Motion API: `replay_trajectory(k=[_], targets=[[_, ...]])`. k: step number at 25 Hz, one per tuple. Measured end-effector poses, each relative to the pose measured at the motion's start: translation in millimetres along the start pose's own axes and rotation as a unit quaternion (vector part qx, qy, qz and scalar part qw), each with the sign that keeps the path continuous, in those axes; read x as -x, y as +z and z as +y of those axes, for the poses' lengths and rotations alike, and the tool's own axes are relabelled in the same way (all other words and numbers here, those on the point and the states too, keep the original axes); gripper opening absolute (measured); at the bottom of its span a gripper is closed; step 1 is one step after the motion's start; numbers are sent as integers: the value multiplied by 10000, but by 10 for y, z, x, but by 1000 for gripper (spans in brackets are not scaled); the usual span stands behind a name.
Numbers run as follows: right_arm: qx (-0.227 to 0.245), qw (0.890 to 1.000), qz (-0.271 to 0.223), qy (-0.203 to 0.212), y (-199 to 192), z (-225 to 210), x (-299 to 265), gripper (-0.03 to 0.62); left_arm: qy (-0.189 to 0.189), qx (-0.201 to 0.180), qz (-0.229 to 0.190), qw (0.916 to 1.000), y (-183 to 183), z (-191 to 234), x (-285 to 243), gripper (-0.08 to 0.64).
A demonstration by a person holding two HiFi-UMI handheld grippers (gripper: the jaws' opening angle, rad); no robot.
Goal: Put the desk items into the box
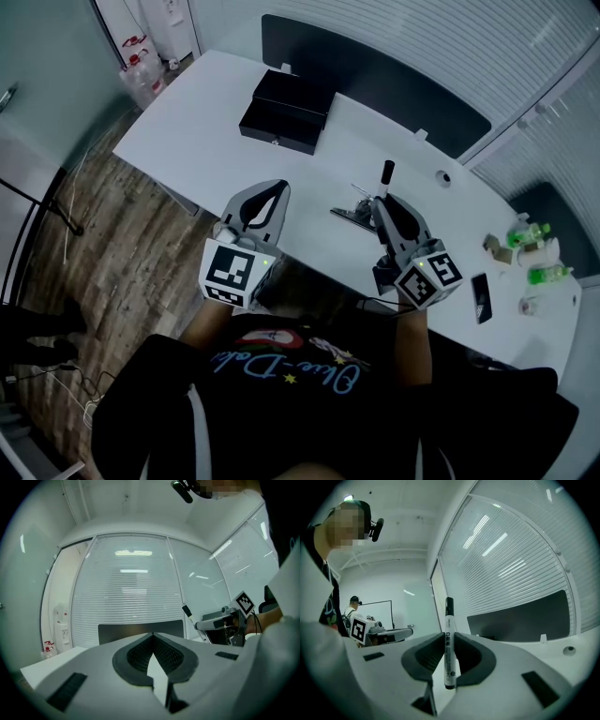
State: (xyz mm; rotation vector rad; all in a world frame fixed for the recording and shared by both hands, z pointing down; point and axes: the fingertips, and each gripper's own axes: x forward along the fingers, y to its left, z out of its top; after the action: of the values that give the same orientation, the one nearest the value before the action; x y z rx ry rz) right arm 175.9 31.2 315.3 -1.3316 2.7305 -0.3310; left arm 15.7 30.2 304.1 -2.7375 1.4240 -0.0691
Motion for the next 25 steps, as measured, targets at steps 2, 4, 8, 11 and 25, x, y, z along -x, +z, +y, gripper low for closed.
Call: replay_trajectory(k=[2, 4, 8, 11, 25], targets=[[16, 10000, -7, -48, 11, 5, -86, 72, -35, 20, -8, 10000, 0, 98, -38, 8], [10, 10000, -13, -90, 13, 10, -160, 72, -96, 45, -10, 9999, -9, 168, -76, 8], [-21, 9999, -49, -161, 32, 11, -299, 72, -192, 75, -40, 9998, -21, 283, -144, 8], [17, 9998, -39, -198, 35, 27, -369, 72, -239, 90, -55, 9997, -29, 356, -170, 8], [50, 9995, -66, -291, 84, 49, -779, 72, -325, 176, -138, 9992, -52, 759, -310, 8]])
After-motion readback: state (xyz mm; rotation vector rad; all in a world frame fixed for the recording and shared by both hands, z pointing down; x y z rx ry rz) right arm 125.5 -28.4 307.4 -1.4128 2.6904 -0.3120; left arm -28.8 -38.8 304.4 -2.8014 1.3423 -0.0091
